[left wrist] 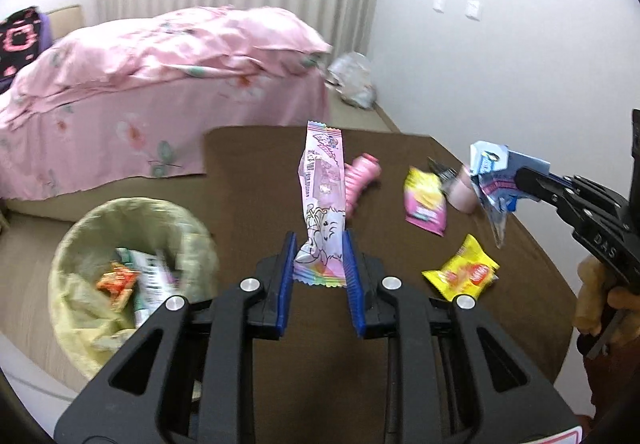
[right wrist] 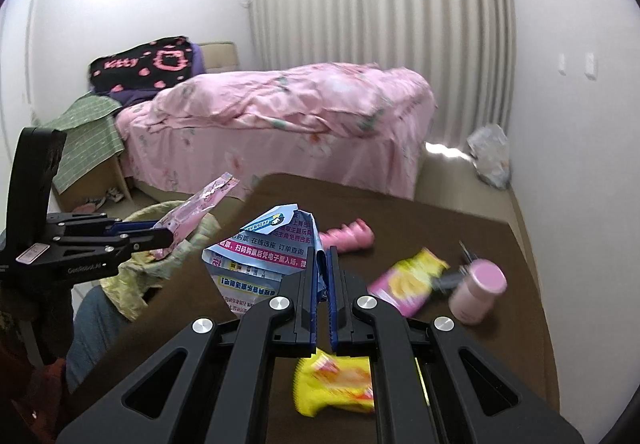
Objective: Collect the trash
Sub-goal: 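Close the left tool on the pink wrapper and lift it, then open the left tool over the yellow bag while the right tool drops the printed packet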
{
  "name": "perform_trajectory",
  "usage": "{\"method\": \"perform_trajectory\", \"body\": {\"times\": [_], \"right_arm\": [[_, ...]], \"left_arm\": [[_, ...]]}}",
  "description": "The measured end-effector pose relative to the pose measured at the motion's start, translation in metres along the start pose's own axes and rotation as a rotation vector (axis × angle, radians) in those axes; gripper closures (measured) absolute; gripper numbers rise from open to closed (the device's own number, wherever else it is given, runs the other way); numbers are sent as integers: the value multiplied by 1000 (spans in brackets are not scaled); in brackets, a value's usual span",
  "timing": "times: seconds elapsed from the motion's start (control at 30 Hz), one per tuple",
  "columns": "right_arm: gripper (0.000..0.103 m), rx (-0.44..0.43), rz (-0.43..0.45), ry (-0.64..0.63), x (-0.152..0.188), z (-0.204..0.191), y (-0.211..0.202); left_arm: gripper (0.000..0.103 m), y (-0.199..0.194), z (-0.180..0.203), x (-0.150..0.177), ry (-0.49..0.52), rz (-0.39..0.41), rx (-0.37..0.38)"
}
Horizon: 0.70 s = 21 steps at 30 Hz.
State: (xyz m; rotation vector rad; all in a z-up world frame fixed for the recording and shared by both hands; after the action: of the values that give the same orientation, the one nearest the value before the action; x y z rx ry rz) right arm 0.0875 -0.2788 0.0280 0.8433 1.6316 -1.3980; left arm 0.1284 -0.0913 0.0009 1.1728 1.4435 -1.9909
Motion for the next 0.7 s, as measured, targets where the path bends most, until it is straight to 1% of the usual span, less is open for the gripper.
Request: {"method": "perform_trajectory", "body": {"times": [0.07,0.17,0.23,0.33,0.43,0.47,0.53,0.63,0.7], "right_arm": [[98,-20,6,-30,-10,-14,6],[98,-63,2,-69,-23,-38,20],[98,-95,-5,-94,-31,-53,31],[98,-135,-23,-124,-39,-72,50],[98,-177,-62,-158,-43,-92,79],[98,-190,-79,-173,-42,-99,90],[98,-215,-106,-198,-41,-112,110],[98,-269,-152,-221,-38,-134,146],[98,-295,-179,-235,-35,-147,165]], "left_arm": [[80,-12,-19,-3,-18,37,-64],[79,-26,-44,-3,-56,69,-150],[79,-32,-67,1,-98,73,-213],[78,-34,-98,10,-164,62,-282],[78,-31,-127,20,-259,48,-304],[78,-29,-142,26,-320,48,-303],[78,-28,-163,34,-405,56,-306],[78,-22,-185,43,-478,62,-308],[78,-17,-192,47,-503,58,-306]]}}
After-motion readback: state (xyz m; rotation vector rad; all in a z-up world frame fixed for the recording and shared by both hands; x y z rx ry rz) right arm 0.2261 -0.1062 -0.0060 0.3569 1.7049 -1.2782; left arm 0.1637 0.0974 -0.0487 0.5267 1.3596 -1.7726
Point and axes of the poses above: each gripper's, at about its wrist camera, not at the fingertips, and y roughly the way its jaws point, z to its right, x to its underside, the point moved 3 cm from there along y, roughly the way its jaws point, and after that the axes turned 5 degrees about z, right-handed, at the moved point
